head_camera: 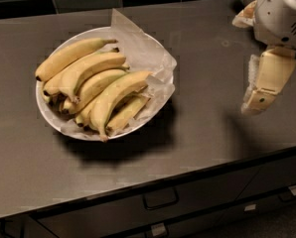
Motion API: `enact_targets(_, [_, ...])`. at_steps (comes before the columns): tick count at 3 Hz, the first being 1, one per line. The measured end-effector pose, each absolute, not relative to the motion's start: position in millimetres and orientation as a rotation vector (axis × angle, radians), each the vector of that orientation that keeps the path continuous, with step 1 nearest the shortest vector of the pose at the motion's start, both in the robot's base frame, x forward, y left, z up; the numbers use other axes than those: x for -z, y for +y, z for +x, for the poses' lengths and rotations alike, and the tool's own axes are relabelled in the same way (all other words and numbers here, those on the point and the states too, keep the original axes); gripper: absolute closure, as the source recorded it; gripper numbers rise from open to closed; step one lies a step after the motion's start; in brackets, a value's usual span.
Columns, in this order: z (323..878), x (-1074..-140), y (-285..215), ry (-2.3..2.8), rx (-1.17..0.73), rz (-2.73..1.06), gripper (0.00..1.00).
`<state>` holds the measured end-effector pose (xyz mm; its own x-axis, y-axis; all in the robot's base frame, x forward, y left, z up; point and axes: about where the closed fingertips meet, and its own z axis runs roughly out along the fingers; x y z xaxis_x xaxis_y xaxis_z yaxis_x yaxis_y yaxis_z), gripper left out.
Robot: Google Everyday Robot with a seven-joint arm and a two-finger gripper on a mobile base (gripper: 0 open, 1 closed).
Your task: Pick banana from white bowl
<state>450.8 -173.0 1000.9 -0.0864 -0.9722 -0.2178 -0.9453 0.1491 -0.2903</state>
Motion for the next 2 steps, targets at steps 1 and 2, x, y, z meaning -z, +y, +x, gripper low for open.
enact_targets(1, [462,-1002,-142,1.997,0.073,-1.945,0.0])
enact_targets(2, [479,-997,-103,1.883,0.022,-2.092,0.0])
